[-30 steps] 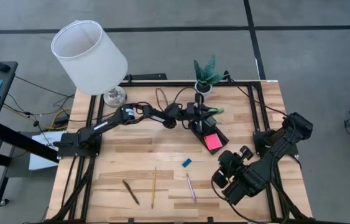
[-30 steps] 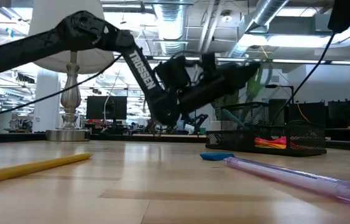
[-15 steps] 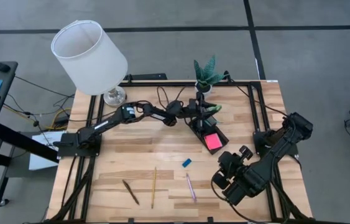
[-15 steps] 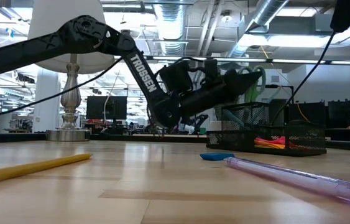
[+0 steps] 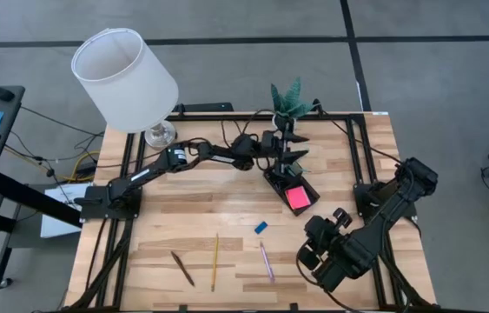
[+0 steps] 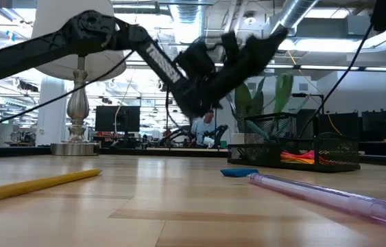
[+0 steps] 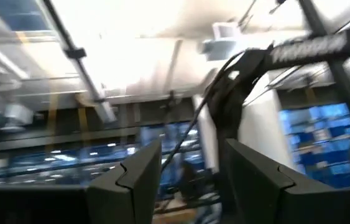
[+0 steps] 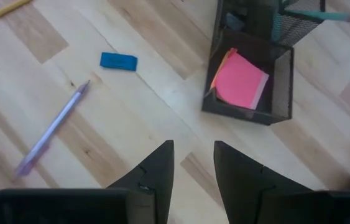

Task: Pick and place office supplies into organizer
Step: Put the purple pen into the desk organizer

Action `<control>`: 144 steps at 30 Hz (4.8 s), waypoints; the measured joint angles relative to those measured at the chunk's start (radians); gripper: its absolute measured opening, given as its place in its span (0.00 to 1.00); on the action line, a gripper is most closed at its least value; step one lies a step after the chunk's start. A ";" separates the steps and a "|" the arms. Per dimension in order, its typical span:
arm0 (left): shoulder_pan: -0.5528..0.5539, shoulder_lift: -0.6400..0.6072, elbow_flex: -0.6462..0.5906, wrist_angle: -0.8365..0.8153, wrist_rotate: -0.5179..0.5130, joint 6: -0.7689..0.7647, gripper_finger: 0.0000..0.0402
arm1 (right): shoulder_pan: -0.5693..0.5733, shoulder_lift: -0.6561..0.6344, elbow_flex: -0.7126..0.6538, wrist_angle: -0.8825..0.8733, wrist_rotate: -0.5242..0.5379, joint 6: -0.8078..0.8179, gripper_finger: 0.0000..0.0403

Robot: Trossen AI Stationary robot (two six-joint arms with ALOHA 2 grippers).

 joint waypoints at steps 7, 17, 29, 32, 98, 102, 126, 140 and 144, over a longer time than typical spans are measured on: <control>-0.013 -0.164 0.005 0.004 0.201 -0.144 0.42 | 0.062 0.000 0.000 0.003 0.016 0.184 0.27; -0.129 -0.458 0.006 -0.029 0.609 -0.283 0.42 | 0.172 0.109 0.000 0.000 0.199 0.390 0.27; -0.332 -0.734 0.005 -0.954 0.756 0.106 0.32 | 0.133 0.229 0.000 0.091 0.179 0.462 0.27; -0.331 -0.841 0.005 -1.492 0.384 0.562 0.29 | 0.124 0.226 0.000 0.157 0.225 0.412 0.27; -0.758 -0.970 -0.710 -2.429 -0.639 -0.163 0.26 | -0.062 0.369 0.074 0.540 -0.241 0.039 0.27; -0.810 -0.970 -0.763 -2.331 -0.685 -0.177 0.26 | -0.012 0.375 0.074 0.543 0.041 0.133 0.27; -0.837 -0.970 -0.799 -2.217 -0.782 -0.176 0.26 | 0.034 0.571 0.074 0.654 0.261 0.044 0.27; -0.837 -0.970 -0.799 -2.218 -0.804 -0.180 0.26 | 0.059 0.582 0.034 0.472 0.220 0.111 0.27; -0.837 -0.970 -0.798 -2.218 -0.804 -0.207 0.26 | 0.080 0.579 0.002 0.510 0.171 0.148 0.27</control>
